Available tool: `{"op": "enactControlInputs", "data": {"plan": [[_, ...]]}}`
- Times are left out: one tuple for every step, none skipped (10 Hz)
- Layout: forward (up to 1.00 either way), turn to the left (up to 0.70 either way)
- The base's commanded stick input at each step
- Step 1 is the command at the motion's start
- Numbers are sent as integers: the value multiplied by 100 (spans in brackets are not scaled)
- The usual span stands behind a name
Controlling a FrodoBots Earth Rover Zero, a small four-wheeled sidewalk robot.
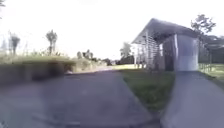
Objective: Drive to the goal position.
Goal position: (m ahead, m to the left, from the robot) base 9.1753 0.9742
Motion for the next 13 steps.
{"op": "enactControlInputs", "data": {"plan": [[85,4],[85,14],[85,24],[85,17],[85,10],[85,4],[85,0],[85,0],[85,0],[85,0],[85,0],[85,0],[85,0]]}}
